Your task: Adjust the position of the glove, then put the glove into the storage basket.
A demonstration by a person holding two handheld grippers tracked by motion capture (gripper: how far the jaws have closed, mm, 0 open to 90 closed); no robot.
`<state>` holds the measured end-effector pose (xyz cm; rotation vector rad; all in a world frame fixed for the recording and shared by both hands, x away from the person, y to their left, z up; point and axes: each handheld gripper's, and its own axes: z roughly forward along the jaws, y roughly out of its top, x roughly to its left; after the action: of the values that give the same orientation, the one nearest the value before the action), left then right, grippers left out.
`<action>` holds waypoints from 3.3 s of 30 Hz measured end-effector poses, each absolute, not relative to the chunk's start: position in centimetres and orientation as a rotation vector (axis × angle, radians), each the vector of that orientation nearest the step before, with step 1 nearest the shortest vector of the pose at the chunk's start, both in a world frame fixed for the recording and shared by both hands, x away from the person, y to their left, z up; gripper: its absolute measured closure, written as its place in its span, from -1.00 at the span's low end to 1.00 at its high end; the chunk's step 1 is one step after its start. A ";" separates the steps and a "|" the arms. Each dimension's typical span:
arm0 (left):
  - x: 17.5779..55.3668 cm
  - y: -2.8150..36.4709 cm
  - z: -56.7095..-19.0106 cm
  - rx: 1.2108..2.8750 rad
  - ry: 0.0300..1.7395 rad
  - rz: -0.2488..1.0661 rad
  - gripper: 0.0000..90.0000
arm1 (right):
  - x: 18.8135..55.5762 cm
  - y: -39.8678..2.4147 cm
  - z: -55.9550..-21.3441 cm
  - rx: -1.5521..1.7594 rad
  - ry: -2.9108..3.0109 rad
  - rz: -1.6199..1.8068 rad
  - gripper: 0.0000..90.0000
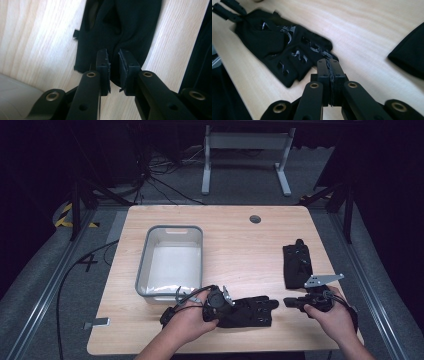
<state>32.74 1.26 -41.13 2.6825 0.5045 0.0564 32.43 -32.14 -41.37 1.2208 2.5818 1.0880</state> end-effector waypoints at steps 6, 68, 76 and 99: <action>32.9 1.4 -41.3 2.679 0.507 0.024 0.48 | 32.4 -32.0 -41.9 1.222 2.610 1.090 0.99; 32.8 5.5 -38.5 2.307 0.722 0.112 0.09 | 46.3 -36.2 -39.1 1.251 2.435 0.956 0.54; 32.2 6.3 -38.8 2.308 0.749 0.112 0.09 | 49.9 -35.6 -40.7 1.310 2.446 0.862 0.49; 32.5 6.3 -39.9 2.316 0.757 0.095 0.09 | 52.7 -34.0 -43.0 1.424 2.391 0.637 0.20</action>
<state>32.53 6.34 -39.86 2.3157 0.7568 0.0946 52.69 -34.04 -42.98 1.4239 2.3915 0.6370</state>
